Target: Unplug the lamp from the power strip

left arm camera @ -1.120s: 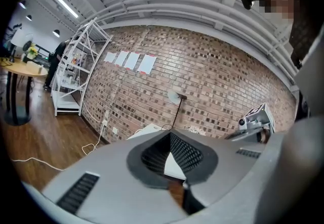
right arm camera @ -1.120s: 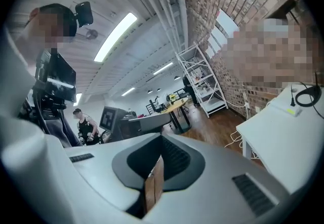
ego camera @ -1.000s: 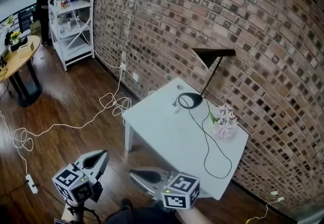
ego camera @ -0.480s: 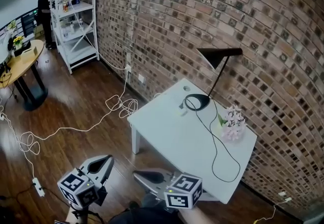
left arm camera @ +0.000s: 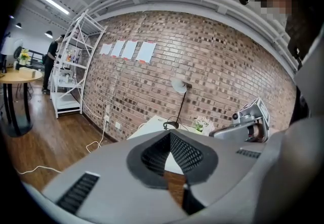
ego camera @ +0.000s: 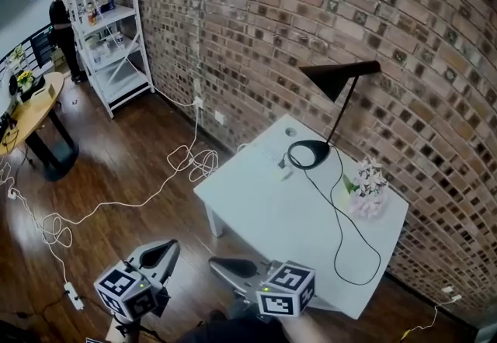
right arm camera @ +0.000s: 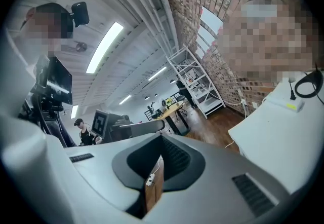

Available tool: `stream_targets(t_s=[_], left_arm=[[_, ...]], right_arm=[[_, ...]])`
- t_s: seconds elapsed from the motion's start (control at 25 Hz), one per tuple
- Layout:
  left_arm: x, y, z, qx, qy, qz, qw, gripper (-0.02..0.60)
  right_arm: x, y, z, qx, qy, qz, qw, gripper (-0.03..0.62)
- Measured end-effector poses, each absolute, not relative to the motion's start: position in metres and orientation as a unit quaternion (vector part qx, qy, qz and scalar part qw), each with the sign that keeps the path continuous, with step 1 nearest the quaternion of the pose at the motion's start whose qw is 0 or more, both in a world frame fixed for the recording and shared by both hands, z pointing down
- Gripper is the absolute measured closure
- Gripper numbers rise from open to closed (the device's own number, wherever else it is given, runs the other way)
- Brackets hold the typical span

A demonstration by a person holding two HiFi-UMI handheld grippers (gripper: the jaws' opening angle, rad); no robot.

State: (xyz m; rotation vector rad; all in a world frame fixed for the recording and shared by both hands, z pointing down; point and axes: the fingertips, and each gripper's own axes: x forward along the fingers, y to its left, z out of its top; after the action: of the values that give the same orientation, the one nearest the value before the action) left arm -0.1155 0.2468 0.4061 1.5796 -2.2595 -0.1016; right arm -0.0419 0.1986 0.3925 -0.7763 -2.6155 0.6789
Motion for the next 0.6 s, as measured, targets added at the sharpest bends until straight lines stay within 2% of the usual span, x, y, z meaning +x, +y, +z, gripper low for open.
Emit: stream_targets(t_s=[0.6], left_arm=[[-0.149,0.129,0.394,0.578,-0.786,0.009,0.219,0.566]], right_arm=[[-0.087,0.093,0.396,-0.265,-0.915,0.27,0.143,0.606]])
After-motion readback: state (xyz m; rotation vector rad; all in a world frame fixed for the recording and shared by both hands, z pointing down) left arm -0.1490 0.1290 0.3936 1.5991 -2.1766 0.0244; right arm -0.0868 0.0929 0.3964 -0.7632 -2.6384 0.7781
